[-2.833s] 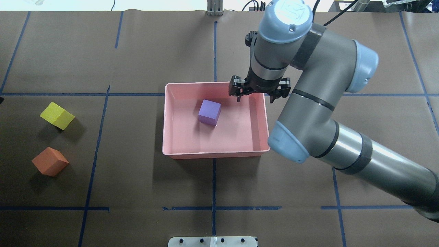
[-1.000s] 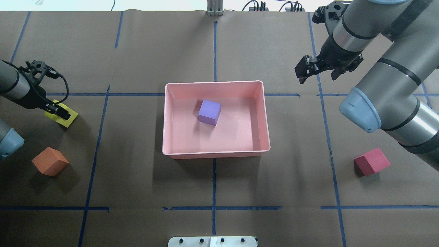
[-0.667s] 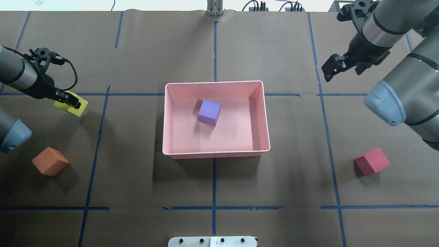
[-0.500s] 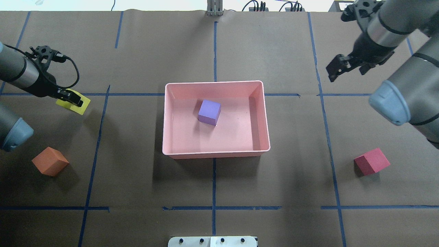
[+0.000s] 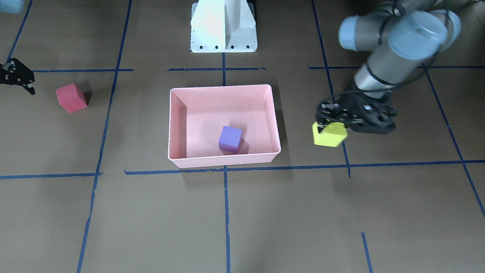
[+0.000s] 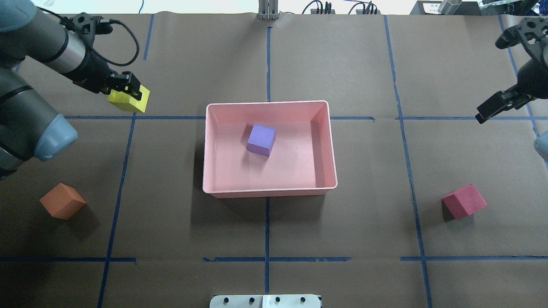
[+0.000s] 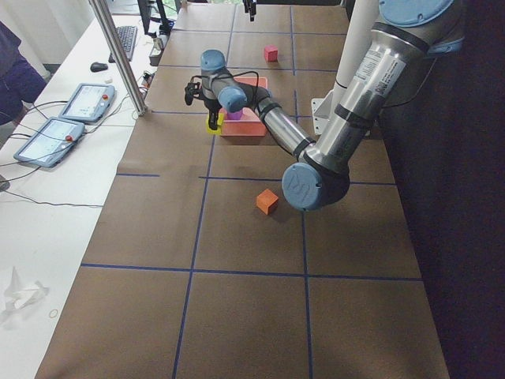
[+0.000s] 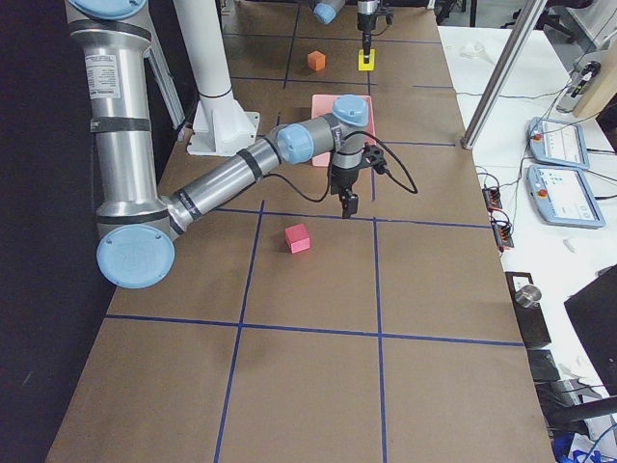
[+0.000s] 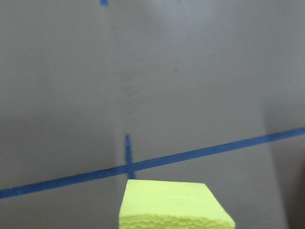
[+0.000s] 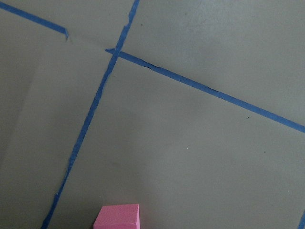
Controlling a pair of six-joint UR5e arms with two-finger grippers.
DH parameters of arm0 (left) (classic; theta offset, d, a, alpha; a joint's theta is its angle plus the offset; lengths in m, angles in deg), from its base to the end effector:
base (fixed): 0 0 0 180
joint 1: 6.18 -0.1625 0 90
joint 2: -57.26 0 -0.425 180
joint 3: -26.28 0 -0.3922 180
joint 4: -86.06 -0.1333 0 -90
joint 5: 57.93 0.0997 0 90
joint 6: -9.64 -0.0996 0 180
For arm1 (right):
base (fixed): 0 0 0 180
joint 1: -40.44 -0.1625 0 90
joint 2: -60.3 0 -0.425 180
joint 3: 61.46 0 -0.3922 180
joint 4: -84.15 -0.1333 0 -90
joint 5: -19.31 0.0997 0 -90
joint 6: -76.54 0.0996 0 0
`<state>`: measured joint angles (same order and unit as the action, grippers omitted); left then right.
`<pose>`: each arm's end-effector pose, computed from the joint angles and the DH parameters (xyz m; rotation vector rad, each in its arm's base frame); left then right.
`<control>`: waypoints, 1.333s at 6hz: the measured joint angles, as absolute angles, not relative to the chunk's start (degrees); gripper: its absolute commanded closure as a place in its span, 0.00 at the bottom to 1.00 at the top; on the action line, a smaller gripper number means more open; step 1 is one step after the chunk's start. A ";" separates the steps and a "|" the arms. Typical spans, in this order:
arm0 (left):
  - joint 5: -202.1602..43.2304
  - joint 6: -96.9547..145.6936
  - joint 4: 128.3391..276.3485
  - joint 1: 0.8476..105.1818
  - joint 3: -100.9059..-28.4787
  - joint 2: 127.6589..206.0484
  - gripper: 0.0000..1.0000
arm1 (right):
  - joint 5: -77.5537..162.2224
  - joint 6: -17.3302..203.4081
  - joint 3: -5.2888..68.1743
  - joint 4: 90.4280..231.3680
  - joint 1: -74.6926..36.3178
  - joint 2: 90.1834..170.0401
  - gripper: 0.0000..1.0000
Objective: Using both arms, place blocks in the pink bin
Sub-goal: 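Place the yellow cube in the bin while the right gripper grasps the red cube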
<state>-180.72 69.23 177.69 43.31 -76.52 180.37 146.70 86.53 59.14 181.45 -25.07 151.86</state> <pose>0.3516 -0.5337 0.2198 0.1046 0.9619 -0.0693 -0.1216 -0.4427 0.4335 0.1592 -0.7279 -0.3651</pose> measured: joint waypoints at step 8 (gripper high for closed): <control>-164.20 82.57 172.44 23.97 -76.43 189.94 0.00 | 140.49 113.01 54.17 146.89 -6.66 165.60 0.00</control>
<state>-164.20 82.57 172.44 23.97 -76.43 189.94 140.49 113.01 54.17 146.89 -6.66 165.60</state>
